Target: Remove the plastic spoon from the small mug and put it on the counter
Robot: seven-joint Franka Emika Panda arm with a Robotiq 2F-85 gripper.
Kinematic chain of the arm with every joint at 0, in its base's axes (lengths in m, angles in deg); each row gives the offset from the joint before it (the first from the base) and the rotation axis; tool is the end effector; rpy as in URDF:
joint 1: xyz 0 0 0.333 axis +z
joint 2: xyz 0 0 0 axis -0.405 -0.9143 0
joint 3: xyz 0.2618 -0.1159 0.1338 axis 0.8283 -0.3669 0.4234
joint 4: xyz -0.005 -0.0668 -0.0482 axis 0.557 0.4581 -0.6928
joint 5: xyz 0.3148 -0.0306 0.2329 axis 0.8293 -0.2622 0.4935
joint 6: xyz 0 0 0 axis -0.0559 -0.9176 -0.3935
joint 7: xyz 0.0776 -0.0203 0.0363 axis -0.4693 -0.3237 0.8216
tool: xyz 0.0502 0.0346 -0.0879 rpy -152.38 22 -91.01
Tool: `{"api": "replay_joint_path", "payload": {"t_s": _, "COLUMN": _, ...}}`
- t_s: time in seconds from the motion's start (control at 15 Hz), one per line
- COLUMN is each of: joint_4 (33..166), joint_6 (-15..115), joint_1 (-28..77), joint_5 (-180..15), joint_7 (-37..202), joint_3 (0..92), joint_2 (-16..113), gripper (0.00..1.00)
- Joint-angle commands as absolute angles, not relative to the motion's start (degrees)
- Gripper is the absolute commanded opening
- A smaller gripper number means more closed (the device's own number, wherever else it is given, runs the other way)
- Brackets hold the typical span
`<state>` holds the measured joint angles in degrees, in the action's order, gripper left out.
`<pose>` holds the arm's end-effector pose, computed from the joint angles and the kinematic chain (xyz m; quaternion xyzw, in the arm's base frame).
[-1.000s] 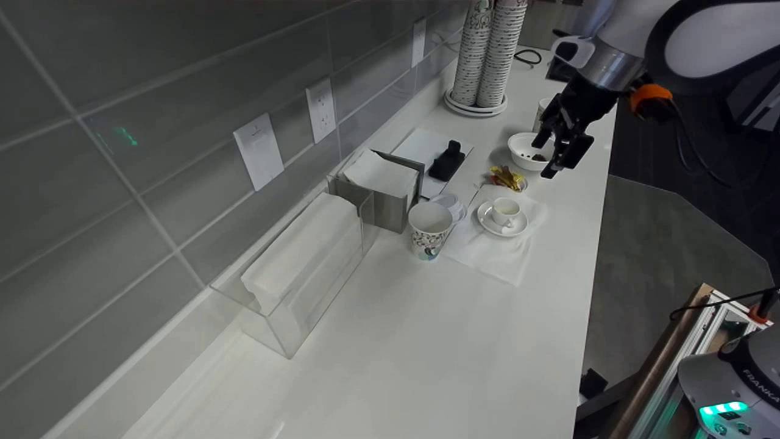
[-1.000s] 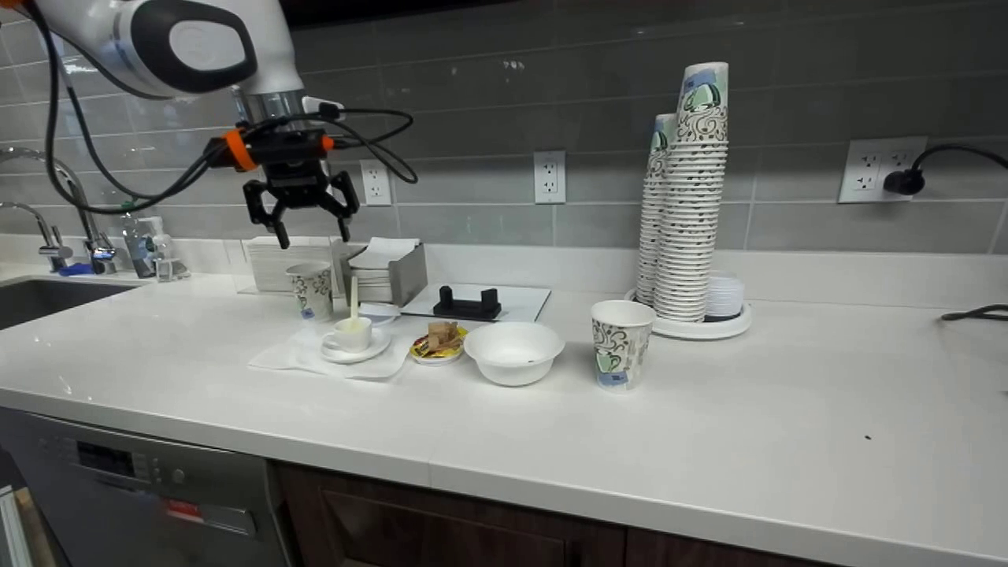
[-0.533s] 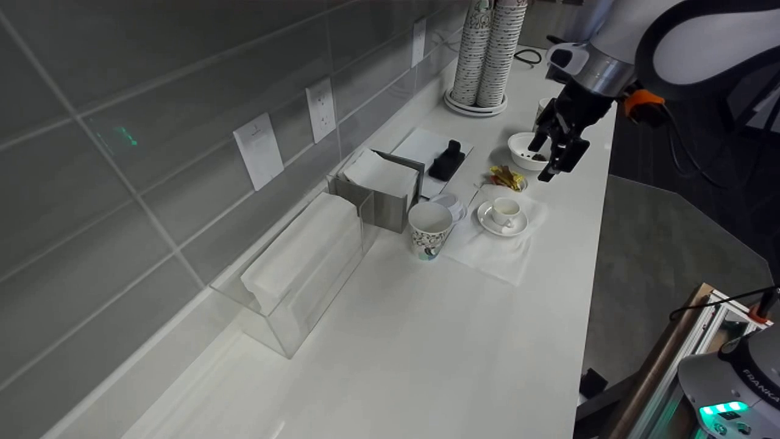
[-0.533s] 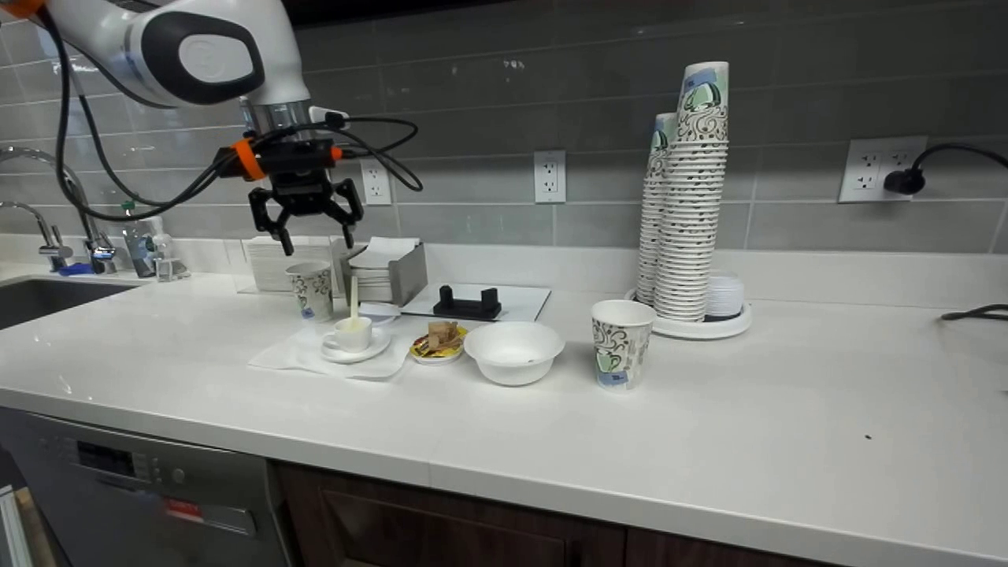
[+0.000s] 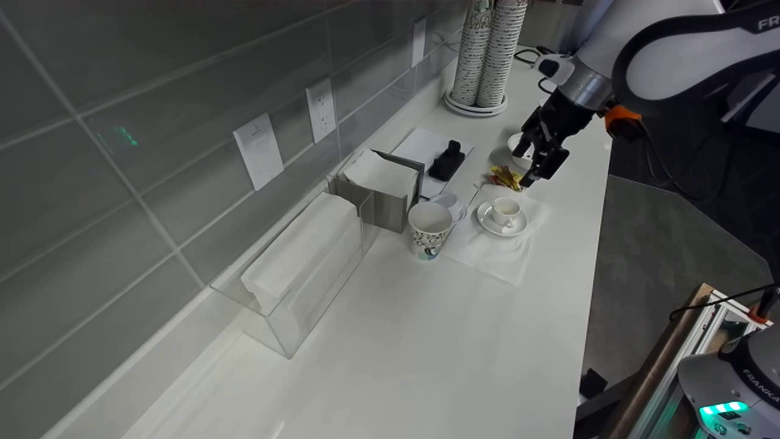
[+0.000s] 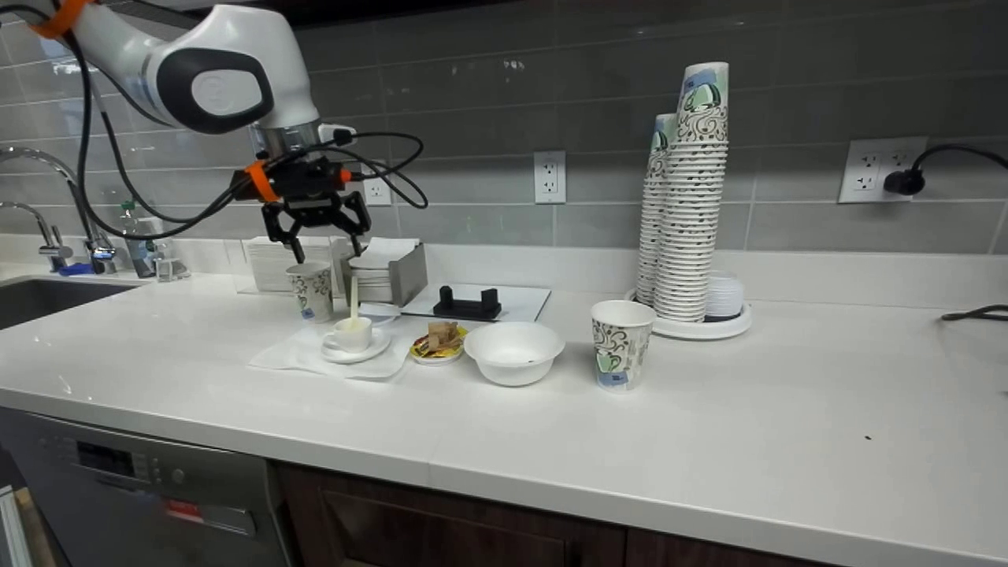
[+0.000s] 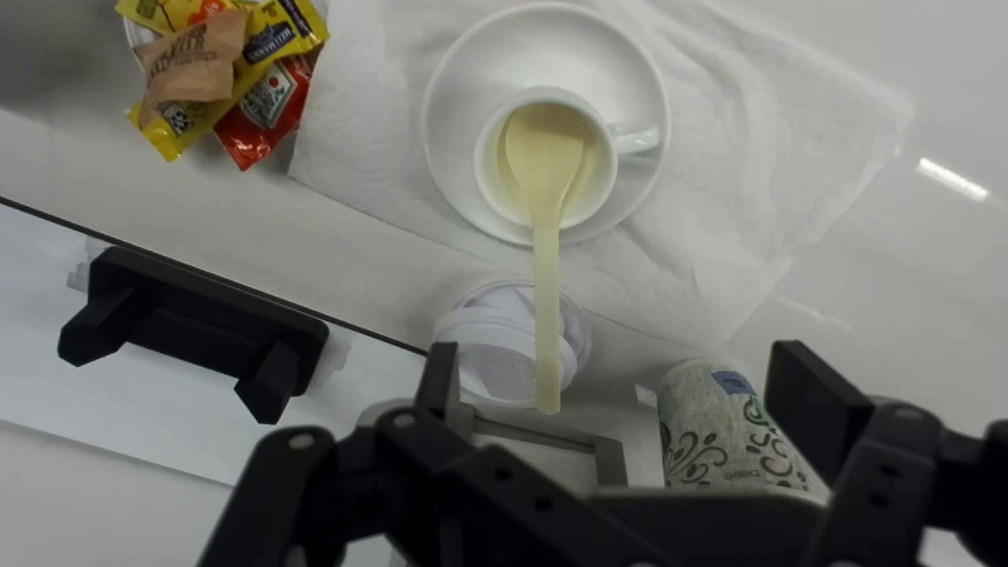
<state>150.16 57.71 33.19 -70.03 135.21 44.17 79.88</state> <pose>0.4621 0.0282 0.4048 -0.9166 -0.3748 -0.1375 0.0223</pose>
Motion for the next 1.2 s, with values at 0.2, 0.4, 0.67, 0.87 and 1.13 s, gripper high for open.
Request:
{"api": "replay_joint_path", "payload": {"t_s": 0.2, "joint_4": 150.4, "joint_6": 67.1, "joint_1": 35.4, "joint_5": -54.9, "joint_7": 142.3, "joint_3": 44.2, "joint_2": 73.0, "gripper": 1.00}}
{"api": "replay_joint_path", "payload": {"t_s": 0.4, "joint_4": 150.2, "joint_6": 71.9, "joint_1": 35.6, "joint_5": -49.0, "joint_7": 145.7, "joint_3": 45.6, "joint_2": 69.8, "gripper": 1.00}}
{"api": "replay_joint_path", "payload": {"t_s": 0.67, "joint_4": 149.5, "joint_6": 75.9, "joint_1": 36.5, "joint_5": -43.8, "joint_7": 149.1, "joint_3": 45.9, "joint_2": 66.7, "gripper": 0.90}}
{"api": "replay_joint_path", "payload": {"t_s": 0.87, "joint_4": 149.1, "joint_6": 76.6, "joint_1": 36.5, "joint_5": -40.8, "joint_7": 151.2, "joint_3": 45.9, "joint_2": 65.3, "gripper": 0.69}}
{"api": "replay_joint_path", "payload": {"t_s": 1.13, "joint_4": 148.6, "joint_6": 76.8, "joint_1": 36.1, "joint_5": -37.4, "joint_7": 153.9, "joint_3": 45.9, "joint_2": 64.7, "gripper": 0.49}}
